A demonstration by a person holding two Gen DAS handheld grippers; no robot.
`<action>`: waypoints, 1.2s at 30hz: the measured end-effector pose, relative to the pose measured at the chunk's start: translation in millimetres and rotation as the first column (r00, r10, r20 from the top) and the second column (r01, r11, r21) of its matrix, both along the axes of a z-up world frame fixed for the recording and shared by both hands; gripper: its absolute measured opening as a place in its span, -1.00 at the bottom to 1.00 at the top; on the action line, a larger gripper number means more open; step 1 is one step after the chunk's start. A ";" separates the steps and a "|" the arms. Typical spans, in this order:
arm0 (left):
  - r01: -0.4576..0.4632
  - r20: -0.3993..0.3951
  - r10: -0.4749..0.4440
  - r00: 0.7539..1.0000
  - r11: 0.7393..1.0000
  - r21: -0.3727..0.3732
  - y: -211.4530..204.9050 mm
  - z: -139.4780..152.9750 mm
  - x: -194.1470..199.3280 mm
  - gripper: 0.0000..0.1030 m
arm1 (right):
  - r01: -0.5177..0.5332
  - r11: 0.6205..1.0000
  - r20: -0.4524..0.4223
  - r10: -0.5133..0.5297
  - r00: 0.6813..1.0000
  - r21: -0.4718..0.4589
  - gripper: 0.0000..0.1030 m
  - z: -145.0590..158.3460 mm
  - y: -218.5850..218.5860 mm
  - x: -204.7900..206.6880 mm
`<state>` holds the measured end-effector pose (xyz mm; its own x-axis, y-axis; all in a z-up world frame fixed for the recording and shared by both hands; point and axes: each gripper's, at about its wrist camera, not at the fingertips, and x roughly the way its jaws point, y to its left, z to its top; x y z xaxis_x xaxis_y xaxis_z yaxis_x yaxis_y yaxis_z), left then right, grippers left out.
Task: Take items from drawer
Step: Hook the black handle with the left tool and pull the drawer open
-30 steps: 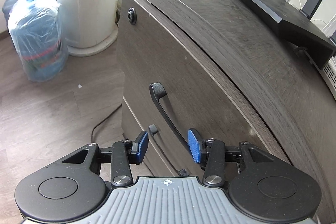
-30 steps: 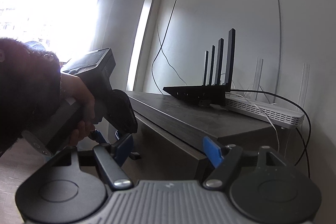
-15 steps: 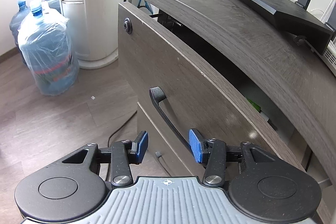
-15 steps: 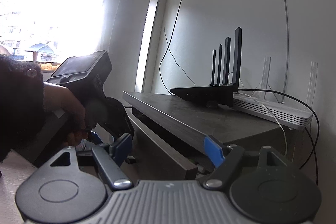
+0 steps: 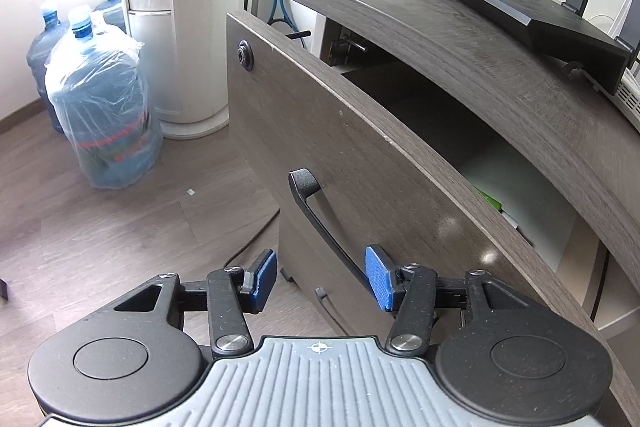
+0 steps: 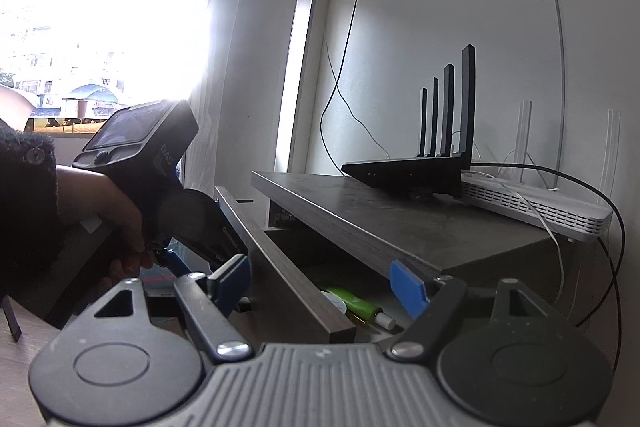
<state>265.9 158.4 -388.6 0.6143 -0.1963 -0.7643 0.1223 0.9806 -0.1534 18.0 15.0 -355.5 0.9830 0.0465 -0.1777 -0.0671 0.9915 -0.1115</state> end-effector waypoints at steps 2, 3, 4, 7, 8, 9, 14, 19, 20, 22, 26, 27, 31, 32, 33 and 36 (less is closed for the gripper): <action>-0.002 0.007 0.002 1.000 1.000 0.013 2.2 -0.8 -2.7 0.07 | -0.006 1.000 0.000 0.006 1.000 0.000 0.53 0.1 1.7 -0.5; -0.002 0.010 0.002 1.000 1.000 0.018 3.1 -1.1 -4.0 0.08 | -0.010 1.000 0.000 0.010 1.000 0.001 0.53 0.2 2.4 -0.6; -0.004 0.010 0.003 1.000 1.000 0.016 5.0 -1.3 -4.7 0.08 | -0.014 1.000 0.000 0.014 1.000 0.002 0.54 0.2 3.7 -1.1; -0.006 0.009 0.006 1.000 1.000 0.009 11.2 -1.6 -6.9 0.08 | -0.033 0.999 -0.001 0.033 0.999 0.004 0.54 0.0 9.0 -3.2; -0.007 0.010 0.007 1.000 1.000 0.008 13.2 -1.6 -7.9 0.08 | -0.038 0.999 0.000 0.038 0.999 0.004 0.54 0.2 10.6 -3.8; -0.008 0.010 0.008 1.000 1.000 0.007 15.2 -1.6 -8.9 0.08 | -0.044 0.999 0.000 0.044 0.999 0.005 0.54 0.6 12.3 -4.3; -0.013 0.013 0.013 1.000 1.000 -0.005 25.6 -2.9 -16.2 0.10 | -0.075 0.997 -0.003 0.075 0.997 0.009 0.54 2.2 19.7 -6.9; -0.017 0.024 0.017 1.000 1.000 -0.005 32.7 -4.1 -23.1 0.10 | -0.099 0.995 -0.015 0.099 0.995 0.016 0.54 2.9 24.8 -6.4; -0.017 0.026 0.017 1.000 1.000 -0.004 34.2 -4.3 -24.4 0.10 | -0.104 0.994 -0.018 0.104 0.994 0.018 0.54 2.9 25.7 -6.5; -0.019 0.030 0.019 0.999 1.000 -0.004 37.1 -4.8 -27.0 0.11 | -0.112 0.993 -0.026 0.113 0.993 0.023 0.54 3.2 27.7 -6.7; -0.020 0.040 0.020 0.999 1.000 0.007 40.8 -5.0 -32.3 0.11 | -0.137 0.990 -0.043 0.138 0.989 0.031 0.54 5.1 30.4 -4.8; -0.021 0.042 0.021 0.999 1.000 0.007 42.8 -5.1 -33.9 0.11 | -0.142 0.989 -0.044 0.144 0.989 0.031 0.54 5.8 31.2 -4.9; -0.032 0.044 0.032 0.999 0.999 0.001 49.2 -5.2 -38.6 0.11 | -0.164 0.986 -0.045 0.165 0.985 0.034 0.54 8.1 33.2 -4.9; -0.035 0.044 0.035 0.998 0.999 0.001 50.8 -5.2 -39.8 0.11 | -0.168 0.985 -0.045 0.170 0.984 0.038 0.54 8.3 33.0 -4.6; -0.037 0.045 0.037 0.998 0.999 0.001 52.4 -5.2 -41.1 0.11 | -0.172 0.984 -0.046 0.174 0.984 0.042 0.54 8.4 33.4 -5.1; -0.043 0.047 0.043 0.998 0.999 0.001 57.4 -5.3 -44.3 0.11 | -0.182 0.982 -0.051 0.184 0.982 0.047 0.54 8.4 34.1 -5.3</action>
